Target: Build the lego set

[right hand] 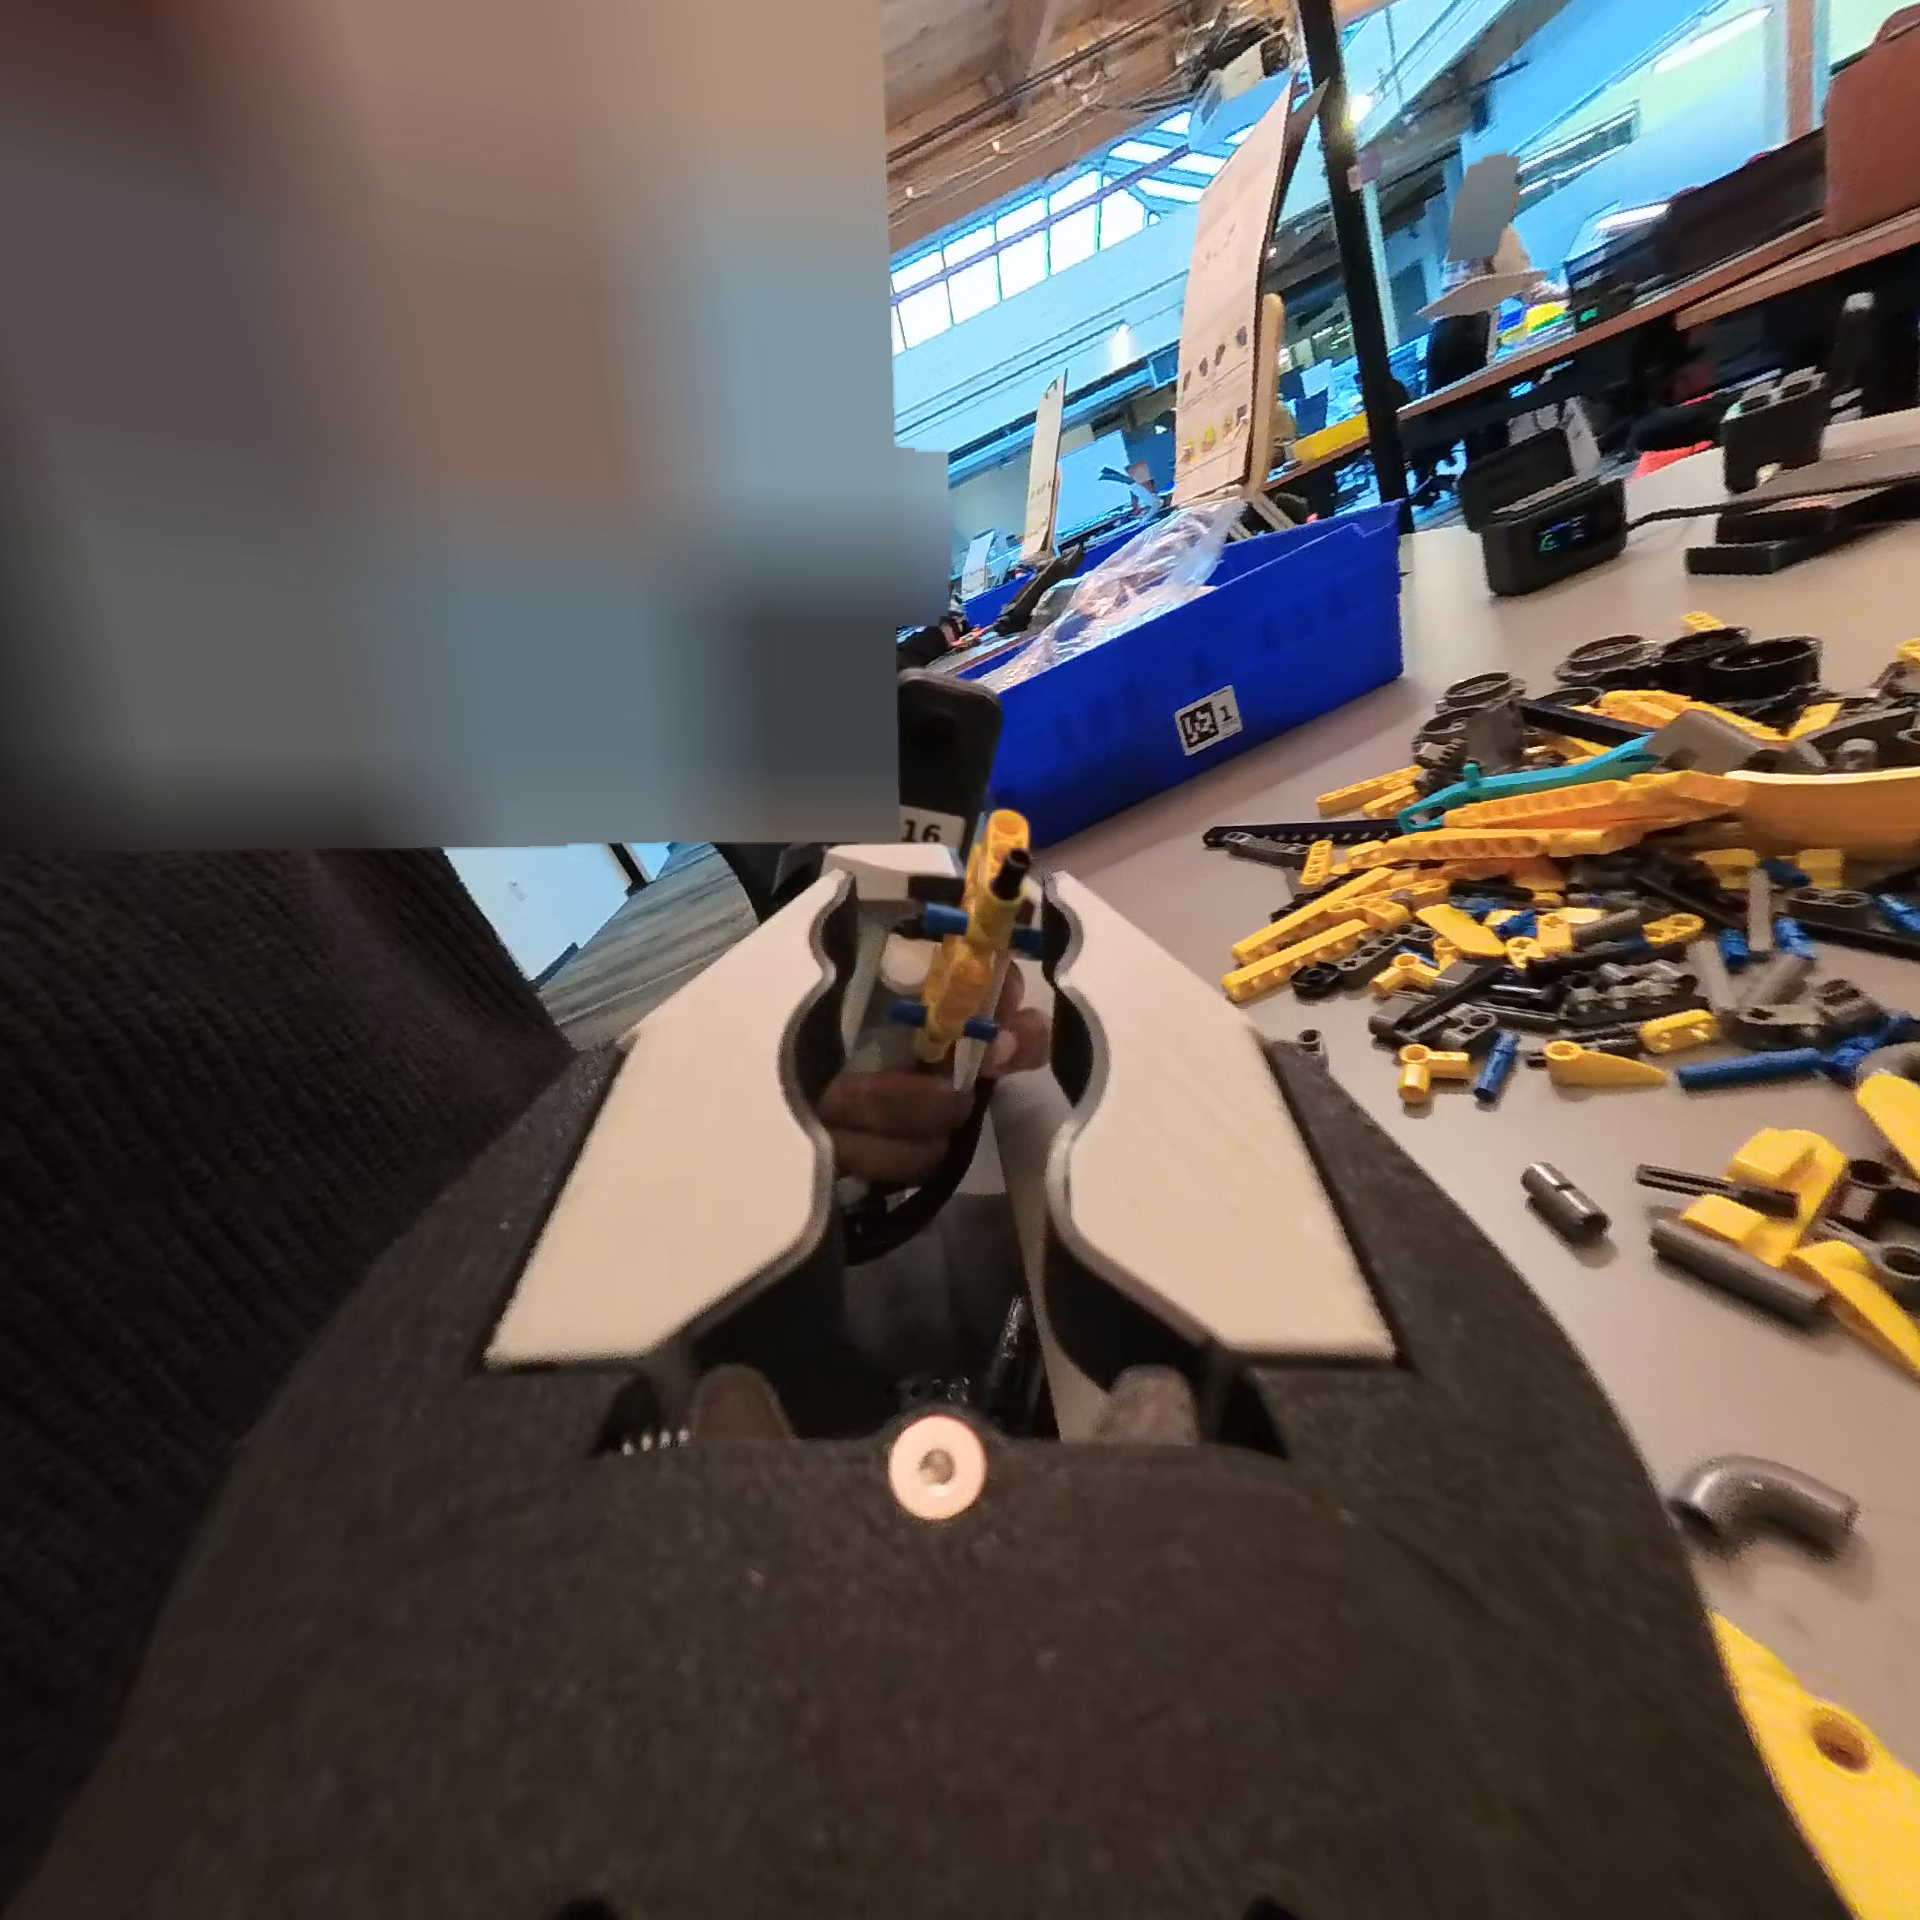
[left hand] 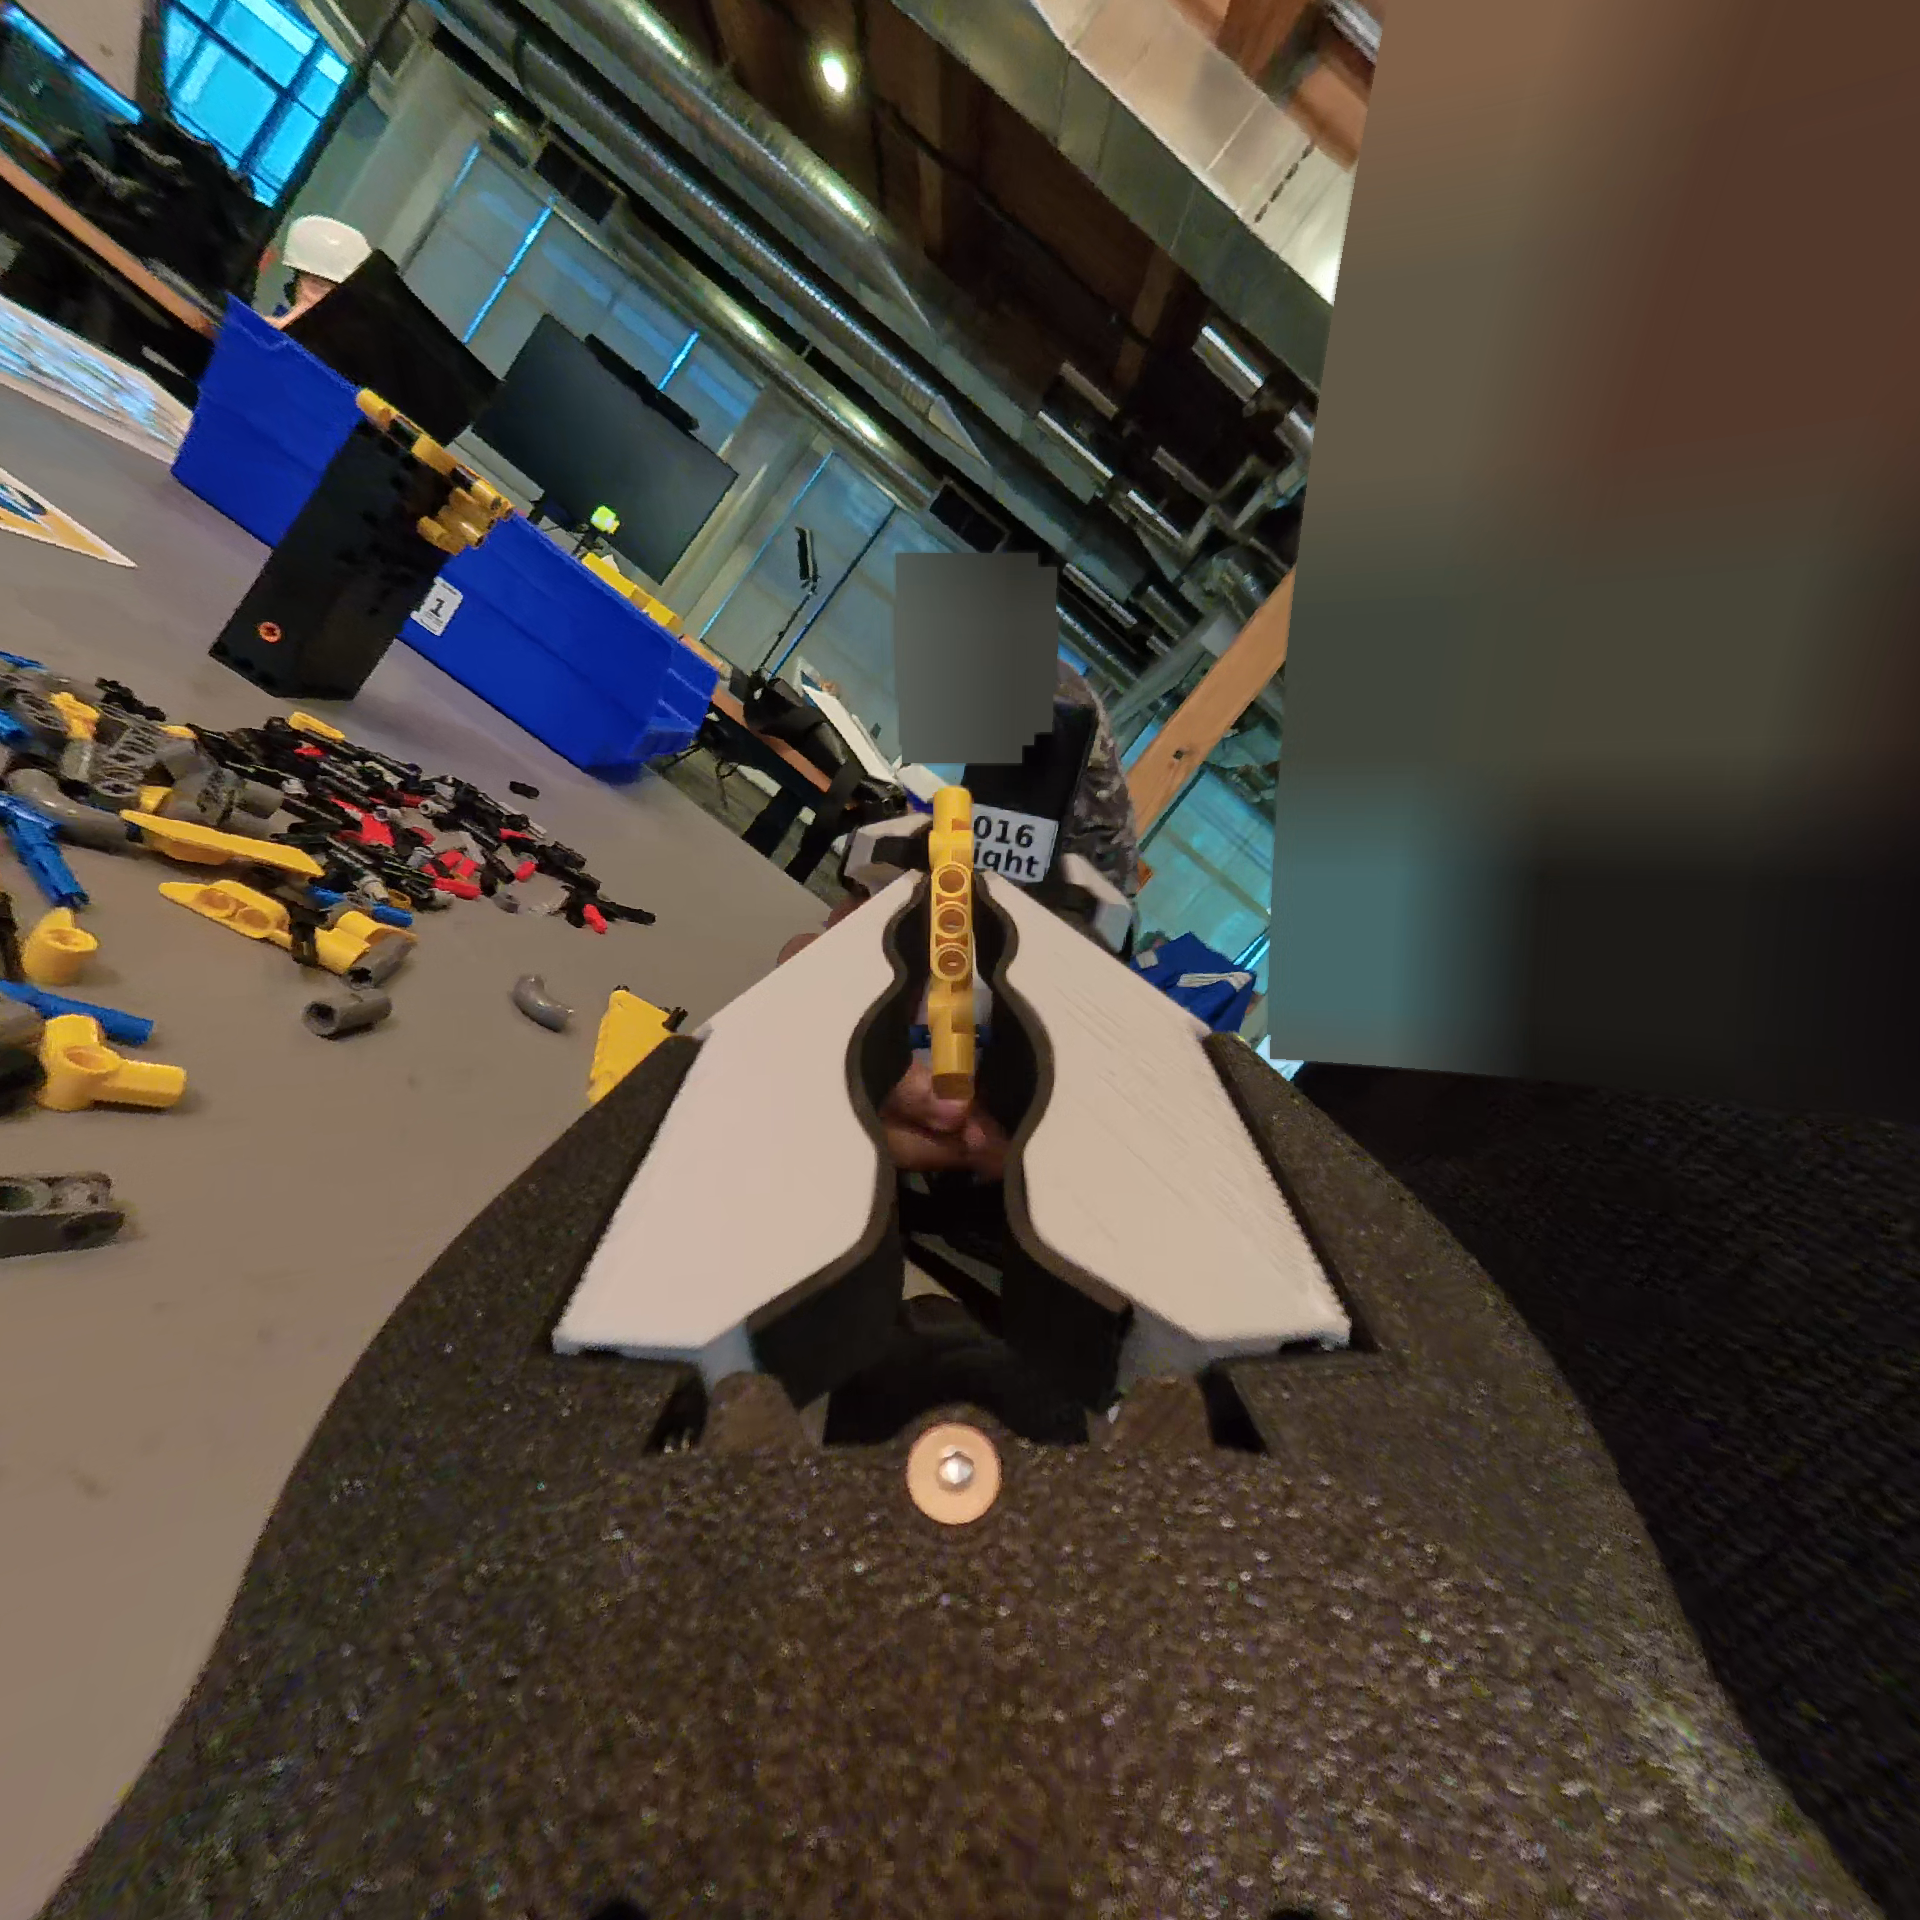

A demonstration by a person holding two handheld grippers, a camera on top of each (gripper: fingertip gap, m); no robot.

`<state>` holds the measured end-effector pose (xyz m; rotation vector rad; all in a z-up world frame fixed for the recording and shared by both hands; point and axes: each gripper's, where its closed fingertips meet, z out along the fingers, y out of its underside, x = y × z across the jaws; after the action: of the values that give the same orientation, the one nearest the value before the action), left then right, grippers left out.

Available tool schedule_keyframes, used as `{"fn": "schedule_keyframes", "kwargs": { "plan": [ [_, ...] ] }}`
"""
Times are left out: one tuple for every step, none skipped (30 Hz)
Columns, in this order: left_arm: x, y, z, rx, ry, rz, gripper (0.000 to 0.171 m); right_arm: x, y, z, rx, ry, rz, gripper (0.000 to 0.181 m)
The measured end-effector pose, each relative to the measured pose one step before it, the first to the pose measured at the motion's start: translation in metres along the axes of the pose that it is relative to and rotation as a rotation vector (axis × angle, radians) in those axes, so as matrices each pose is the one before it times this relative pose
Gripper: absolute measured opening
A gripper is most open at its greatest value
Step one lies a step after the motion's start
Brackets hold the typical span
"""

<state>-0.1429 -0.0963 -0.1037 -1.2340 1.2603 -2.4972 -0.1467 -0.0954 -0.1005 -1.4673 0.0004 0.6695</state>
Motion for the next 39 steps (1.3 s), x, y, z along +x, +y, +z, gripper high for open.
{"fn": "schedule_keyframes", "kwargs": {
  "plan": [
    [0.00096, -0.00053, -0.00001, 0.00773, 0.0128, -0.0182, 0.006, 0.00157, -0.00025, 0.00041, 0.0061, 0.0132, -0.0090, 0.027],
    [0.00024, -0.00015, 0.00017, 0.00426, 0.0067, -0.0136, 0.006, 0.00091, -0.00093, 0.00007, 0.0094, 0.0095, -0.0104, 0.020],
    [-0.00026, -0.00049, 0.00003, 0.00639, -0.0003, -0.0053, 0.006, 0.00030, -0.00055, 0.00022, 0.0060, 0.0041, -0.0074, 0.019],
    [0.00021, -0.00021, -0.00001, 0.00333, 0.0015, -0.0007, 0.006, 0.00014, -0.00052, 0.00031, 0.0049, 0.0013, -0.0019, 0.019],
    [-0.00013, -0.00029, -0.00014, 0.00119, 0.0010, -0.0030, 0.006, 0.00004, -0.00035, 0.00032, 0.0057, 0.0006, -0.0002, 0.019],
    [-0.00047, -0.00031, -0.00023, 0.00080, -0.0007, -0.0019, 0.006, 0.00029, -0.00016, 0.00041, 0.0048, 0.0033, -0.0037, 0.019],
    [-0.00014, -0.00017, -0.00031, 0.00068, 0.0008, -0.0013, 0.006, 0.00010, -0.00007, 0.00039, 0.0043, 0.0038, -0.0083, 0.019],
    [-0.00023, -0.00021, -0.00025, 0.00171, 0.0006, -0.0031, 0.006, 0.00014, -0.00016, 0.00045, 0.0040, 0.0028, -0.0062, 0.018],
    [-0.00066, -0.00033, -0.00019, 0.00257, -0.0024, -0.0030, 0.006, 0.00033, -0.00008, 0.00045, 0.0033, 0.0008, 0.0042, 0.018],
    [-0.00090, -0.00023, -0.00005, 0.00278, -0.0057, -0.0008, 0.007, 0.00079, 0.00005, 0.00036, 0.0029, -0.0004, 0.0121, 0.018],
    [-0.00096, 0.00010, -0.00007, 0.00116, -0.0054, -0.0008, 0.006, 0.00137, 0.00036, 0.00010, 0.0020, 0.0018, 0.0151, 0.017],
    [-0.00138, 0.00022, 0.00001, -0.00140, -0.0081, -0.0035, 0.007, 0.00175, 0.00058, -0.00001, 0.0008, 0.0048, 0.0129, 0.016],
    [-0.00167, 0.00030, -0.00009, -0.00184, -0.0102, -0.0028, 0.007, 0.00159, 0.00089, -0.00017, -0.0011, 0.0048, 0.0089, 0.016],
    [-0.00093, 0.00008, -0.00018, -0.00084, -0.0054, -0.0014, 0.007, 0.00106, 0.00093, -0.00010, -0.0024, 0.0030, 0.0076, 0.016],
    [-0.00062, 0.00041, -0.00011, -0.00241, -0.0043, 0.0007, 0.006, 0.00051, 0.00069, -0.00016, -0.0037, 0.0003, 0.0055, 0.016],
    [-0.00078, 0.00005, -0.00007, -0.00154, -0.0046, 0.0014, 0.006, 0.00054, 0.00036, -0.00005, -0.0055, 0.0011, 0.0019, 0.016],
    [-0.00015, -0.00010, -0.00010, 0.00089, -0.0006, 0.0004, 0.006, 0.00044, 0.00030, 0.00010, -0.0047, 0.0030, -0.0006, 0.016],
    [0.00012, -0.00031, -0.00006, 0.00106, 0.0026, -0.0043, 0.006, 0.00011, -0.00011, 0.00025, -0.0022, 0.0009, 0.0010, 0.016],
    [-0.00057, -0.00046, -0.00024, 0.00227, -0.0009, -0.0035, 0.006, 0.00039, 0.00002, 0.00023, -0.0006, 0.0004, 0.0049, 0.016],
    [-0.00030, -0.00029, -0.00019, 0.00219, 0.0003, -0.0028, 0.006, 0.00040, 0.00003, 0.00030, 0.0016, -0.0013, 0.0085, 0.015],
    [-0.00022, -0.00030, -0.00014, 0.00156, -0.0009, -0.0022, 0.006, 0.00033, -0.00006, 0.00026, 0.0039, -0.0041, 0.0118, 0.015],
    [-0.00039, -0.00007, -0.00002, 0.00119, -0.0027, 0.0000, 0.006, 0.00038, 0.00000, 0.00014, 0.0049, -0.0046, 0.0127, 0.015],
    [-0.00008, -0.00014, -0.00008, 0.00071, -0.0007, 0.0002, 0.006, 0.00020, -0.00005, 0.00002, 0.0047, -0.0038, 0.0089, 0.015],
    [0.00006, -0.00012, 0.00000, 0.00108, -0.0001, -0.0002, 0.006, 0.00008, -0.00008, 0.00006, 0.0029, -0.0018, 0.0043, 0.015],
    [0.00017, -0.00016, -0.00001, 0.00066, 0.0014, -0.0002, 0.006, 0.00000, -0.00008, 0.00001, 0.0009, -0.0004, 0.0012, 0.015],
    [-0.00003, 0.00000, 0.00004, 0.00022, -0.0011, 0.0007, 0.006, 0.00010, -0.00012, -0.00005, -0.0006, 0.0018, -0.0015, 0.015],
    [-0.00079, -0.00032, 0.00016, 0.00183, -0.0060, 0.0002, 0.006, 0.00087, 0.00006, -0.00009, -0.0016, 0.0068, -0.0036, 0.016],
    [-0.00073, -0.00070, 0.00007, 0.00555, -0.0057, 0.0004, 0.006, 0.00151, -0.00006, 0.00005, -0.0008, 0.0115, -0.0029, 0.016],
    [0.00012, -0.00196, -0.00031, 0.01378, -0.0015, 0.0017, 0.006, 0.00218, -0.00049, -0.00006, 0.0027, 0.0199, 0.0012, 0.017],
    [0.00108, -0.00430, -0.00106, 0.02620, 0.0039, -0.0038, 0.006, 0.00308, -0.00033, -0.00022, 0.0022, 0.0265, 0.0051, 0.024],
    [0.00042, -0.00494, -0.00146, 0.02675, 0.0010, -0.0070, 0.006, 0.00151, 0.00174, 0.00007, -0.0092, 0.0145, 0.0078, 0.039],
    [-0.00110, -0.00464, -0.00176, 0.02429, -0.0093, 0.0004, 0.006, -0.00134, 0.00418, 0.00065, -0.0227, -0.0049, 0.0115, 0.045],
    [-0.00148, -0.00391, -0.00179, 0.02135, -0.0130, 0.0102, 0.006, -0.00299, 0.00516, 0.00146, -0.0265, -0.0114, 0.0133, 0.045],
    [-0.00025, -0.00296, -0.00131, 0.01586, -0.0063, 0.0121, 0.006, -0.00305, 0.00449, 0.00218, -0.0188, -0.0067, 0.0076, 0.045],
    [0.00050, -0.00218, -0.00070, 0.01244, -0.0014, 0.0080, 0.006, -0.00316, 0.00287, 0.00240, -0.0054, -0.0017, -0.0033, 0.044],
    [0.00059, -0.00080, 0.00011, 0.00519, 0.0008, 0.0028, 0.006, -0.00279, 0.00143, 0.00257, 0.0035, 0.0015, -0.0101, 0.042],
    [0.00057, 0.00029, 0.00061, -0.00020, -0.0001, 0.0020, 0.006, -0.00234, 0.00090, 0.00252, 0.0053, 0.0015, -0.0112, 0.040],
    [0.00059, 0.00101, 0.00079, -0.00150, 0.0004, 0.0011, 0.007, -0.00170, 0.00009, 0.00220, 0.0080, 0.0000, -0.0088, 0.037],
    [0.00087, -0.00029, 0.00043, 0.00781, 0.0009, 0.0007, 0.007, -0.00066, -0.00033, 0.00174, 0.0110, 0.0010, -0.0026, 0.033]
  ]
}}
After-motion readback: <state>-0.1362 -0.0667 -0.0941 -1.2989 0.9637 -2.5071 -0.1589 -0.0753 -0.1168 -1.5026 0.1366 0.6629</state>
